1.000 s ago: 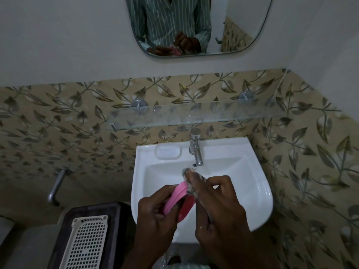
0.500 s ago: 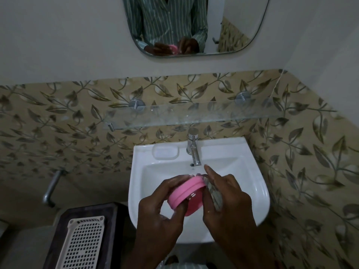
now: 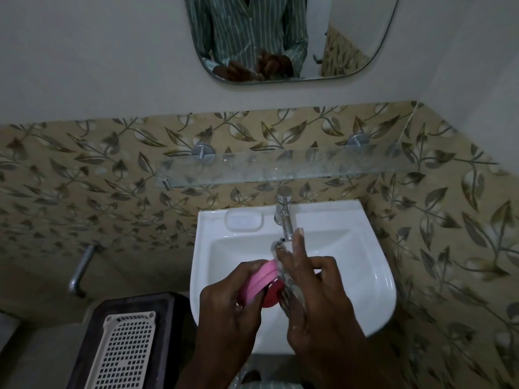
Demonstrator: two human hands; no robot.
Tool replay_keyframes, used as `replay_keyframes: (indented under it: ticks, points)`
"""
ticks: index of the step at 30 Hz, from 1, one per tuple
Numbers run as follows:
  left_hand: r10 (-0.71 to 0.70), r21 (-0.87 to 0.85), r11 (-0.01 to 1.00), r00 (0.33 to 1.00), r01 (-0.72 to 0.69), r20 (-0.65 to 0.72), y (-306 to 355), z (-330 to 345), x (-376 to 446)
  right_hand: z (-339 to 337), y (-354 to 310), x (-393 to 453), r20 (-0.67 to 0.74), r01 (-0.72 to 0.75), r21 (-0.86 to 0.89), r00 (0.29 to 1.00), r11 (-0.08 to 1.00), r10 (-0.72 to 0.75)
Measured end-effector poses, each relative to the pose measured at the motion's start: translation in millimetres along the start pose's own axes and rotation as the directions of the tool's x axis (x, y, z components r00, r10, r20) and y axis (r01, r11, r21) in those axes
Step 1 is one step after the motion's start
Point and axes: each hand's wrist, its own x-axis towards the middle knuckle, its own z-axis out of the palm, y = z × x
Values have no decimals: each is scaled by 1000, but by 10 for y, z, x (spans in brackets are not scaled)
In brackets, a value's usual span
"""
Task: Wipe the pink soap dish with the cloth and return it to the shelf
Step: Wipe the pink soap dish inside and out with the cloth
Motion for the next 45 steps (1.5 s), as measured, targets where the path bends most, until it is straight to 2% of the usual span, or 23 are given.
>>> replay_keyframes:
  ticks: [4,8,15,19,23,27,34,37,40,45]
  points:
    - [-7,-7,1000,1000,7,-15,-24,2,6,37,-19,-29,-28,-43,-26,999,999,42]
    - [-33,-50,998,999,33,-5,-103,30,0,57,-159,-100,43,68,-134,997,989,-63]
    - [-50,-105,994,993,39,-106,-69,28,-63,22,-30,-6,-52,-138,105,988,985,144]
    - [-66,-119,991,995,56,-76,-63,55,-67,62,-134,-8,-57,-116,83,991,990,121]
    - [-49,-161,987,992,30,-115,-42,13,-47,97,-110,-7,-80,-105,59,991,993,110]
    - [16,-140,989,985,-40,-170,16,-34,-39,74,8,2,-78,-195,130,975,972,206]
    - [24,-154,987,982,-53,-185,8,21,-31,104,-310,-2,-113,-53,115,991,992,66]
    - [29,-154,986,970,-68,-243,-17,-5,-63,91,-129,-13,-97,-109,148,988,983,124]
    - [5,-160,986,972,-44,-236,-15,-27,-82,85,-53,-28,-74,-200,191,973,961,217]
    - [-6,-160,987,973,-32,-230,54,17,-59,123,-308,-23,-109,-48,139,992,989,64]
